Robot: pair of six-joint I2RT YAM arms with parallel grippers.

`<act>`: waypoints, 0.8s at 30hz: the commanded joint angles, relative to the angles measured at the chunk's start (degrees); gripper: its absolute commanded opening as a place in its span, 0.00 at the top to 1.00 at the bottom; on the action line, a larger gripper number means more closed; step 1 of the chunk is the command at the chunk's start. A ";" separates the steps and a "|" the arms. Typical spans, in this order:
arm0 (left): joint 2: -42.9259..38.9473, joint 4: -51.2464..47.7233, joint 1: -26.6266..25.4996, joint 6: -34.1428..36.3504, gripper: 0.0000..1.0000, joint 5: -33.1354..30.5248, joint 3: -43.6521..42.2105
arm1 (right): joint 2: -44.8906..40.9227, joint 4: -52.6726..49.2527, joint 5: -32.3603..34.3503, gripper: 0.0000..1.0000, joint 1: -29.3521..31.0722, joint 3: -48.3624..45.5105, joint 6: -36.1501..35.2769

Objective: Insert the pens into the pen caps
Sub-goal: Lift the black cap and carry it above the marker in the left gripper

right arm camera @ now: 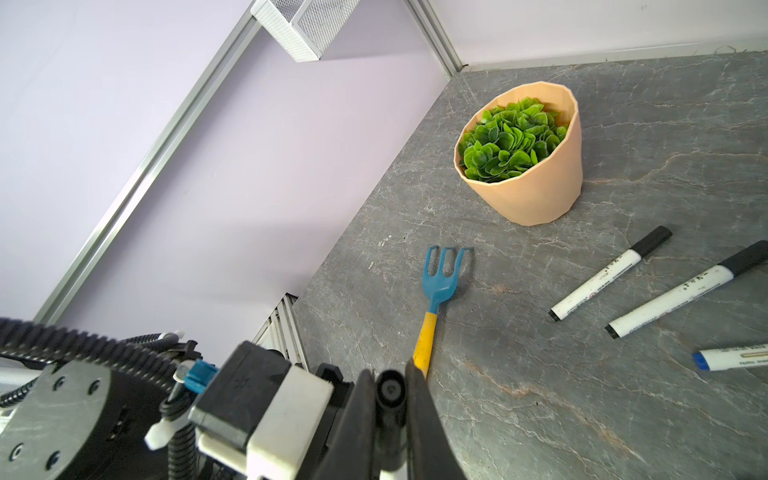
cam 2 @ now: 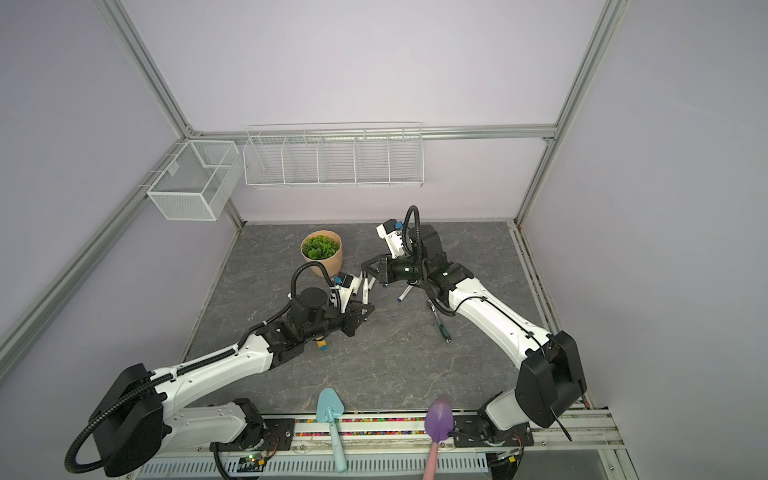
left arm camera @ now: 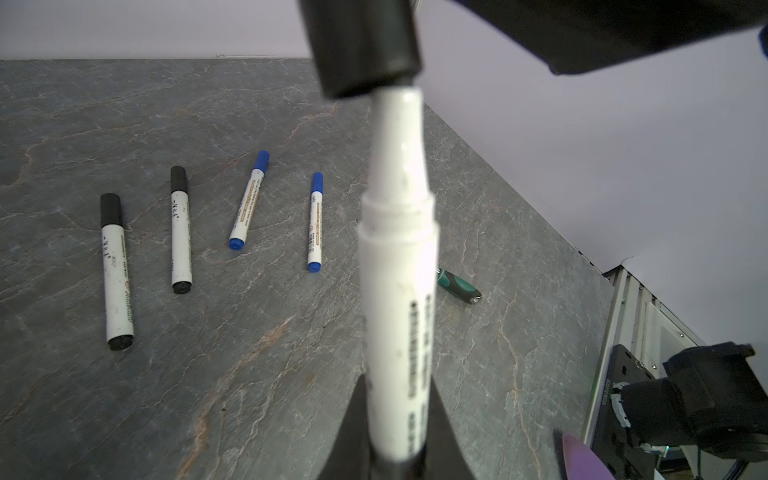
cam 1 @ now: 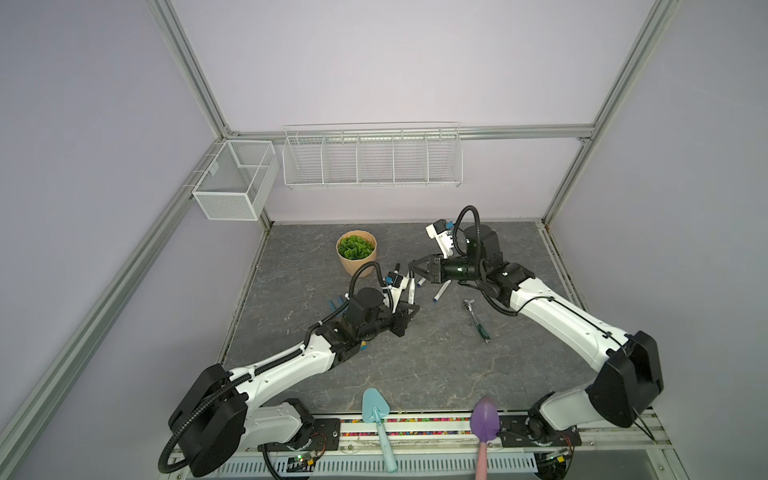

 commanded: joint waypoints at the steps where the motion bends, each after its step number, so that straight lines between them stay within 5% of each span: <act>1: -0.99 0.33 -0.33 0.65 1.00 -0.39 1.58 | -0.22 -0.63 -1.49 0.90 0.50 0.69 -1.25; 12: -0.64 1.21 -0.33 -0.14 1.00 -2.30 2.08 | -3.62 -5.14 -2.90 0.90 0.51 -0.86 -5.33; 24: 0.33 2.76 -0.30 6.27 1.00 -8.42 8.33 | -6.01 -17.41 -13.49 0.88 1.00 -1.10 -14.30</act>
